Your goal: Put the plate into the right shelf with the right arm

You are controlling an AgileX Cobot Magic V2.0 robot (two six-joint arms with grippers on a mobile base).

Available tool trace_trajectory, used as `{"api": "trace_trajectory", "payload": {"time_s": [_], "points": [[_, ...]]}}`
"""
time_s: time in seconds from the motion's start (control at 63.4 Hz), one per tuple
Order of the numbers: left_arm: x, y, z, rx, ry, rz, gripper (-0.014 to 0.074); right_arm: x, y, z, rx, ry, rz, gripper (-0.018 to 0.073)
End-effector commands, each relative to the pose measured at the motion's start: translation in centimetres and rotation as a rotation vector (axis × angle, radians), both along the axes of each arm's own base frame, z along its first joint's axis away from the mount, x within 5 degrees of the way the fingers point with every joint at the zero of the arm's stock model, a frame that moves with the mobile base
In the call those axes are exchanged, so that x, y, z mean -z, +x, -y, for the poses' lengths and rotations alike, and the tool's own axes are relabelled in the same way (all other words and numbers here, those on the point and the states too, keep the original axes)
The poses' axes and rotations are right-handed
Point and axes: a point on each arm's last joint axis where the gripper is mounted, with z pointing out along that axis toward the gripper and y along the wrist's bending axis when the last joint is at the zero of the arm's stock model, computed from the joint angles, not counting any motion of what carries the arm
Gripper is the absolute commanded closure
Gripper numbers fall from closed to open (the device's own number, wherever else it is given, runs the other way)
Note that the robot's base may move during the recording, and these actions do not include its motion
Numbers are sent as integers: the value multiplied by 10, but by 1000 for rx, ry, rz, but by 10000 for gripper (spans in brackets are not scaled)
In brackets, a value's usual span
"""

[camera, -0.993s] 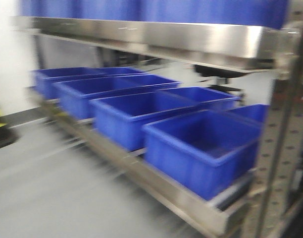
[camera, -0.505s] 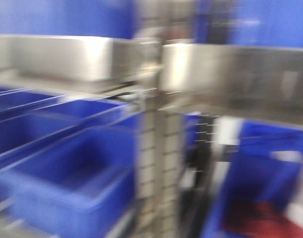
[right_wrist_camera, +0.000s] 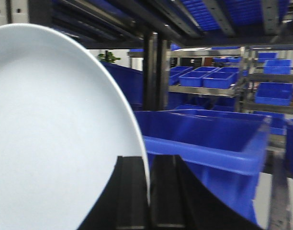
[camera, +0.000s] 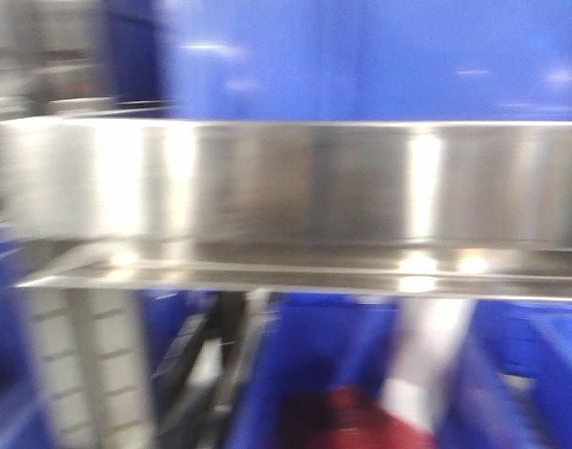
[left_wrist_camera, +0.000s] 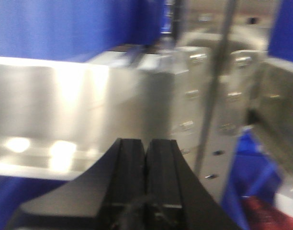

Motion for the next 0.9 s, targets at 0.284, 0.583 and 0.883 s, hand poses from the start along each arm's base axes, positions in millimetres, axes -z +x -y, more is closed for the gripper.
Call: {"api": "trace_trajectory", "payload": {"time_s": [0.284, 0.583, 0.883], "points": [[-5, 0, 0, -4, -13, 80, 643, -17, -3, 3, 16, 44, 103, 503], [-5, 0, 0, -4, -13, 80, 643, -17, -3, 3, 16, 44, 103, 503], [-5, 0, 0, -4, -13, 80, 643, -21, -4, 4, 20, 64, 139, 503]]}}
